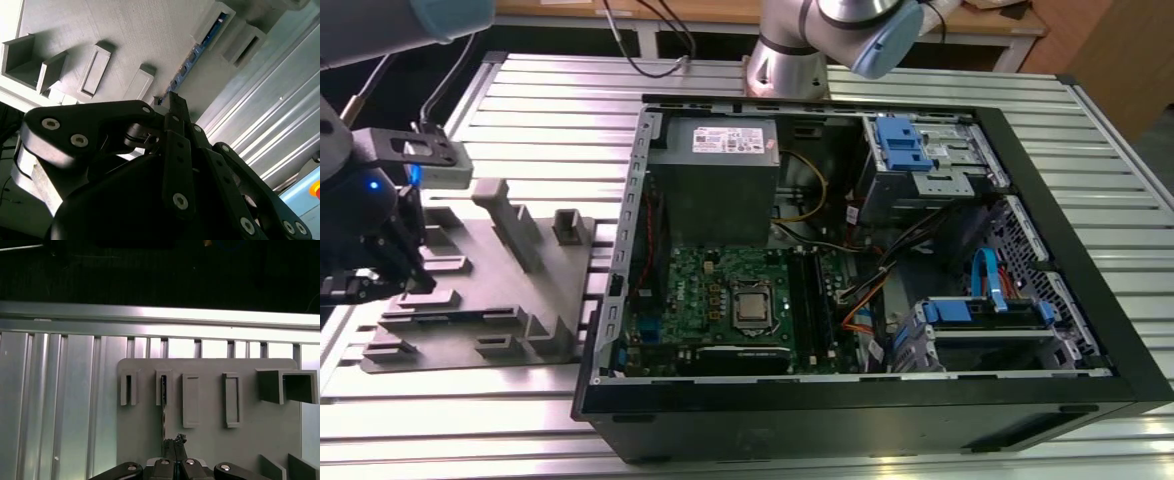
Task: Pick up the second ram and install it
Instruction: 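Pick up the second ram and move it above second insertion slot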
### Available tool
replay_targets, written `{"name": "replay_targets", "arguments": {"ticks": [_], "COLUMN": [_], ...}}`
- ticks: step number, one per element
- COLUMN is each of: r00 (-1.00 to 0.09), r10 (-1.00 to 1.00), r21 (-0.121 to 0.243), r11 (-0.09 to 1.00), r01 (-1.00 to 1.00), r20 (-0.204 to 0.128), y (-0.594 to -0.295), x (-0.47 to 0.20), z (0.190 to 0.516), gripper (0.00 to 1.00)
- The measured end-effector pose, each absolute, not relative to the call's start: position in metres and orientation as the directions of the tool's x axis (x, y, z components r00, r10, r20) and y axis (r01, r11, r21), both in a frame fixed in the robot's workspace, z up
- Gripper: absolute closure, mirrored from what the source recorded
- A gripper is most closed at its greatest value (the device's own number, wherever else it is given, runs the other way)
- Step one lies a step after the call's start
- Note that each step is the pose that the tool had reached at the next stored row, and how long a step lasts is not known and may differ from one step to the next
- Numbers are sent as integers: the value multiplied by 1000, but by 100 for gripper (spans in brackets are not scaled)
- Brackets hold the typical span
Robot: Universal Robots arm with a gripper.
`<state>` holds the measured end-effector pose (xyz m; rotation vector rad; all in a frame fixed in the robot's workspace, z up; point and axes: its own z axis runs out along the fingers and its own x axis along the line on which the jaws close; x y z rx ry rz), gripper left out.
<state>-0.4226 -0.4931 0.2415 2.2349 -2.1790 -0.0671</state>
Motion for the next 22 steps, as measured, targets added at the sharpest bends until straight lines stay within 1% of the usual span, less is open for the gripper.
{"name": "replay_targets", "arguments": {"ticks": [15, 22], "r00": [25, 25], "r10": [-1000, -1000], "r21": [44, 44], "r11": [-26, -26], "r01": [-999, -999], "r20": [-17, -17], "y": [-493, -493], "x": [-423, -423], "z": [219, 215], "gripper": [93, 93]}}
